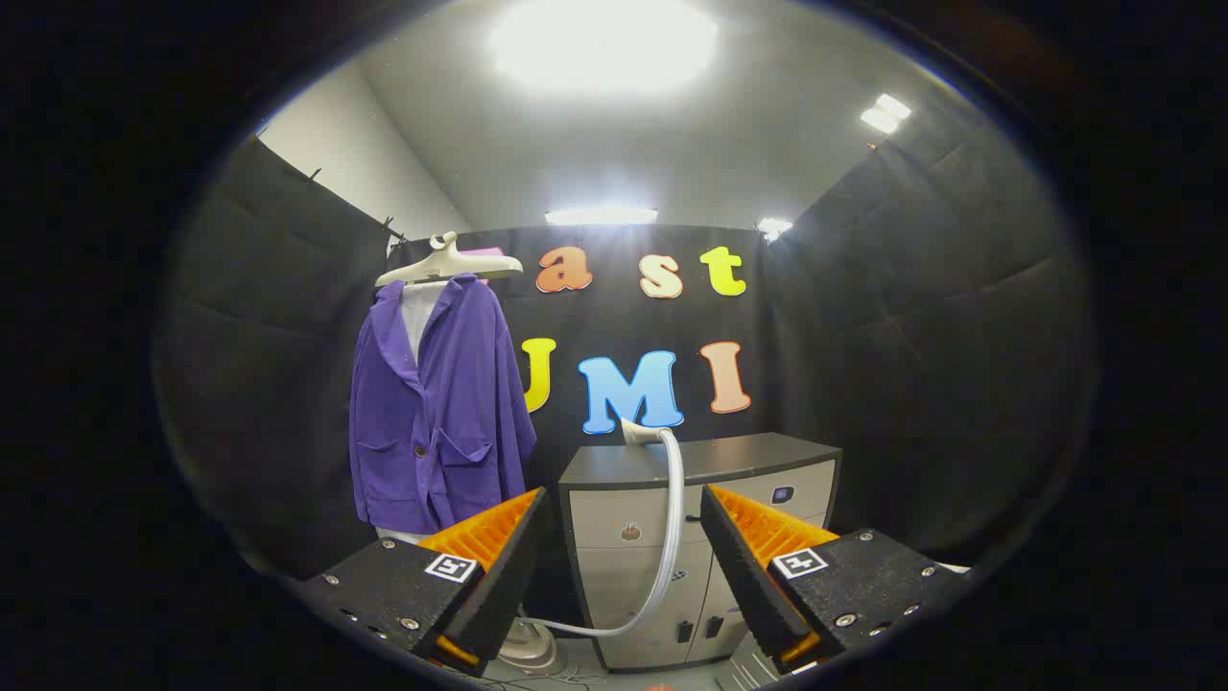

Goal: Iron the clothes twice with a garment steamer, once on the left side and once on the right side.

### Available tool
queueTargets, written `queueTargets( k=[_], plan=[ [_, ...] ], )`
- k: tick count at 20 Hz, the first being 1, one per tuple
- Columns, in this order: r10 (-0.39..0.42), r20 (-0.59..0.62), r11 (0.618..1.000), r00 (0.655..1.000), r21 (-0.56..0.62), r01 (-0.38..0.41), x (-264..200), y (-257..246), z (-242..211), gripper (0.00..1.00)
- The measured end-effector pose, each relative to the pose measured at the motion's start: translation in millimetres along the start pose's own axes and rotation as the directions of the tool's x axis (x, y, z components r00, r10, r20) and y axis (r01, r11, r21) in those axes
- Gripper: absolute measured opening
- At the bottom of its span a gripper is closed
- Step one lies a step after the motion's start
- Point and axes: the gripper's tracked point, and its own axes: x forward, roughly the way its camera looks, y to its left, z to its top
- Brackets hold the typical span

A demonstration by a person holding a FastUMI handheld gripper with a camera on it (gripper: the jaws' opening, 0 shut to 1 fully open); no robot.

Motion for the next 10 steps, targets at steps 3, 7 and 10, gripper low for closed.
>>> queueTargets(
  k=[3, 7, 10],
  plan=[
    [0.009, 0.007, 1.0, 1.0, 0.015, -0.009, 1.2, 6.2, 1.0, 0.95],
    [0.024, 0.013, 1.0, 1.0, 0.005, -0.024, 1.3, 11.3, 1.5, 0.96],
    [0.027, 0.015, 1.0, 1.0, -0.002, -0.027, 2.7, 11.0, 1.3, 0.95]
  ],
)
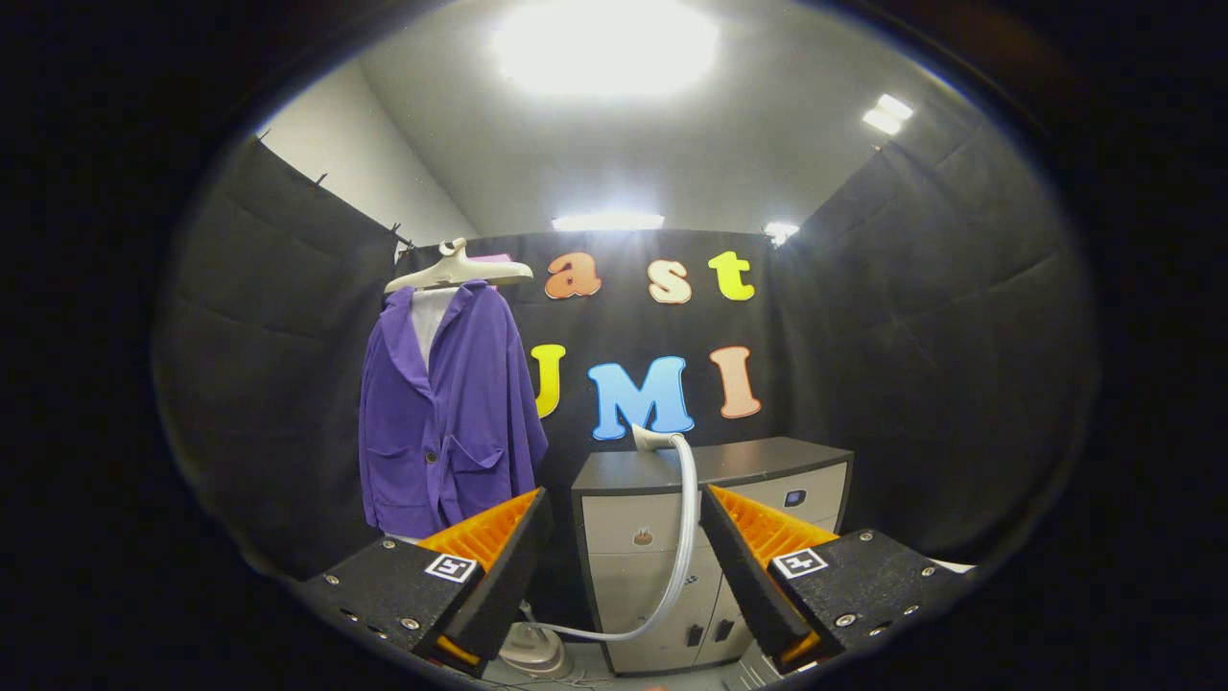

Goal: Iron the clothes twice with a garment steamer, once on the left side and once on the right side.

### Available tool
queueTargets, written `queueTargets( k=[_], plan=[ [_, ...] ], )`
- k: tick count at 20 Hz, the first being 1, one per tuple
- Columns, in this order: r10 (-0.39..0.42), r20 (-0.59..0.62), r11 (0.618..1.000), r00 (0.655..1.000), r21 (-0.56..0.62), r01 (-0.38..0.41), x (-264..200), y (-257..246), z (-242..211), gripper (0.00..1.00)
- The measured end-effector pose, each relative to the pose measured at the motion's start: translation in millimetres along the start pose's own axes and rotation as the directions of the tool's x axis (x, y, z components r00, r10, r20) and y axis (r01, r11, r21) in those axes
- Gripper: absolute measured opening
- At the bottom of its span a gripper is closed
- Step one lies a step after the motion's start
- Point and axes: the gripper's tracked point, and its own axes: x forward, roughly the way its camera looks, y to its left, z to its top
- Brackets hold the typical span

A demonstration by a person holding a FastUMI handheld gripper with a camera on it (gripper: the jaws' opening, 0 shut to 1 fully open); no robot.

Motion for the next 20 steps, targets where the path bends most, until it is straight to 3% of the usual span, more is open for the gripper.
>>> queueTargets(
  k=[12, 20],
  plan=[
    [0.01, -0.03, 1.0, 0.999, 0.002, -0.01, 28.4, -3.4, 10.8, 0.95],
    [0.049, -0.027, 0.999, 0.998, -0.007, -0.049, 123.6, -33.5, 50.5, 0.95]
  ],
)
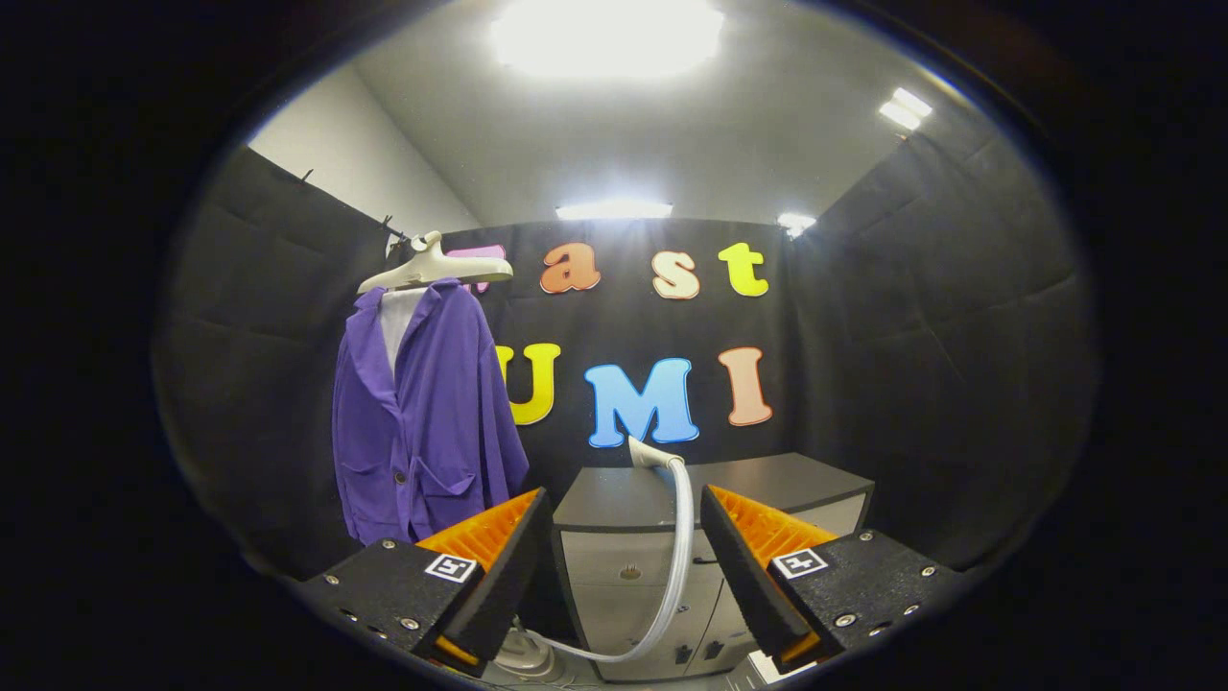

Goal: Iron the clothes twice with a garment steamer, once on the left side and once on the right side.

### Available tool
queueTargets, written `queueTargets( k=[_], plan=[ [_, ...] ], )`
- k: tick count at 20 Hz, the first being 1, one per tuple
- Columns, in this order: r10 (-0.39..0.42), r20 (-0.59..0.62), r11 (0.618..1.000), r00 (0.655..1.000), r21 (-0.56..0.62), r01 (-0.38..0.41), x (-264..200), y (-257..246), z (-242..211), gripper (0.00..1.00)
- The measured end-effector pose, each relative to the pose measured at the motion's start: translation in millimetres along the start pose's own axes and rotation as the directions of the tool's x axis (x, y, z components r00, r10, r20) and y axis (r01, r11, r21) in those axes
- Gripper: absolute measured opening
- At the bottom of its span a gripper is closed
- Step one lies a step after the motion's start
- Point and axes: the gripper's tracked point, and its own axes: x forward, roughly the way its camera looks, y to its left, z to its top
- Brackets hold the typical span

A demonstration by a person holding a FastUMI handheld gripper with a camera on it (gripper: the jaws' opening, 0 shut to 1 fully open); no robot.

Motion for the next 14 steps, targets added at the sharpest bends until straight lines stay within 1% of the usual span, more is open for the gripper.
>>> queueTargets(
  k=[8, 14],
  plan=[
    [0.055, 0.005, 0.997, 0.998, 0.049, -0.055, 128.0, -41.1, 44.5, 0.95],
    [0.123, -0.073, 0.986, 0.99, 0.123, -0.114, 209.8, -66.3, 42.1, 0.95]
  ],
)
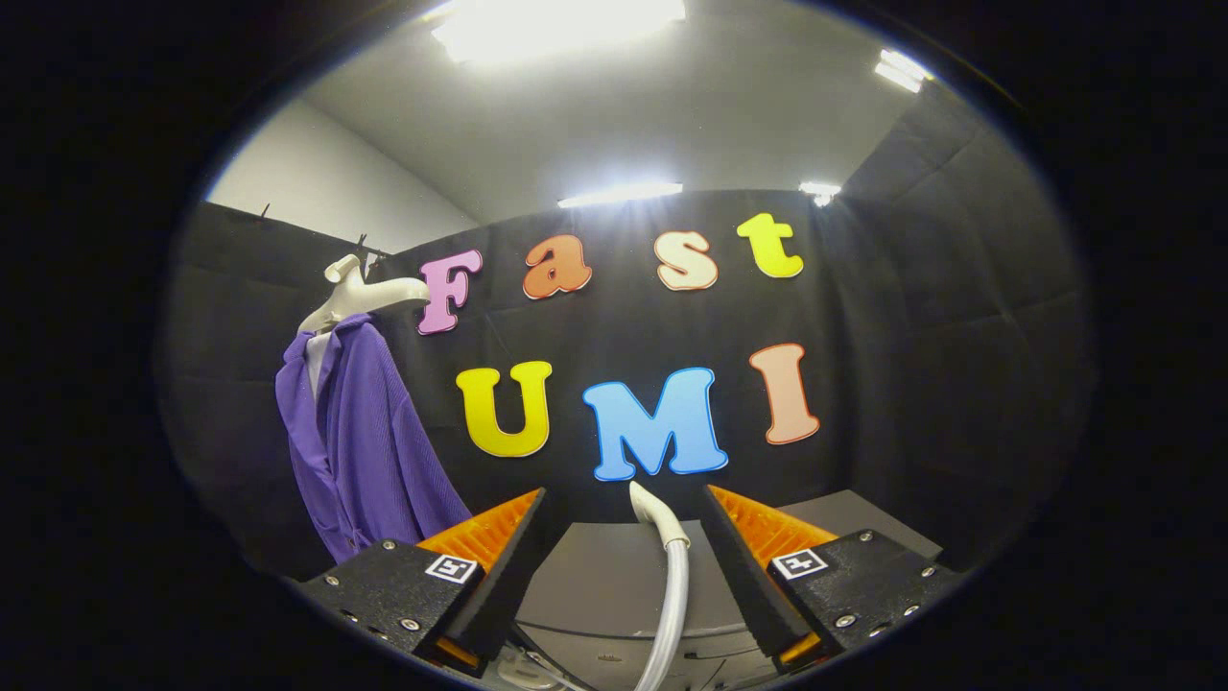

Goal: Iron the clothes twice with a garment steamer, once on the left side and once on the right side.

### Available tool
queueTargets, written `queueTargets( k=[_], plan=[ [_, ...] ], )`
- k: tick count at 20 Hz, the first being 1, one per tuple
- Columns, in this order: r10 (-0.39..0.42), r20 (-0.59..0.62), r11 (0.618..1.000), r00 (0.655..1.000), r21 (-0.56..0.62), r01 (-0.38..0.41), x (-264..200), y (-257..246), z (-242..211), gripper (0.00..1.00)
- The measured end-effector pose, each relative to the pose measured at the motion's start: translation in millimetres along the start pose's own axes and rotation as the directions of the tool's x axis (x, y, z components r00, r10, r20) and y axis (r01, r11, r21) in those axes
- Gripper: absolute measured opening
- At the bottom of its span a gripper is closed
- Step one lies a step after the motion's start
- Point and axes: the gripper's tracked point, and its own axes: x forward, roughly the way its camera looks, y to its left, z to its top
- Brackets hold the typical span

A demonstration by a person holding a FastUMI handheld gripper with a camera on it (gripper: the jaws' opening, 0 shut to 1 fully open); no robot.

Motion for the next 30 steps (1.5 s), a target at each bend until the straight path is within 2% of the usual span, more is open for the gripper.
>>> queueTargets(
  k=[6, 9, 14, 18, 22, 26, 30],
  plan=[
    [0.051, -0.104, 0.994, 0.993, 0.1, -0.041, 72.5, -28.6, -14.4, 0.94],
    [0.108, -0.172, 0.981, 0.979, 0.18, -0.076, 106.4, -33.9, -33.8, 0.94],
    [0.146, -0.277, 0.964, 0.95, 0.254, -0.075, 160.9, -49.4, -73.0, 0.94],
    [0.221, -0.351, 0.928, 0.91, 0.363, -0.085, 189.9, -53.6, -101.7, 0.94],
    [0.238, -0.382, 0.898, 0.893, 0.437, -0.052, 209.0, -66.3, -119.3, 0.93],
    [0.256, -0.439, 0.866, 0.861, 0.5, -0.002, 220.7, -74.6, -148.0, 0.94],
    [0.317, -0.476, 0.801, 0.82, 0.598, 0.037, 224.6, -72.5, -169.0, 0.93]
  ],
)
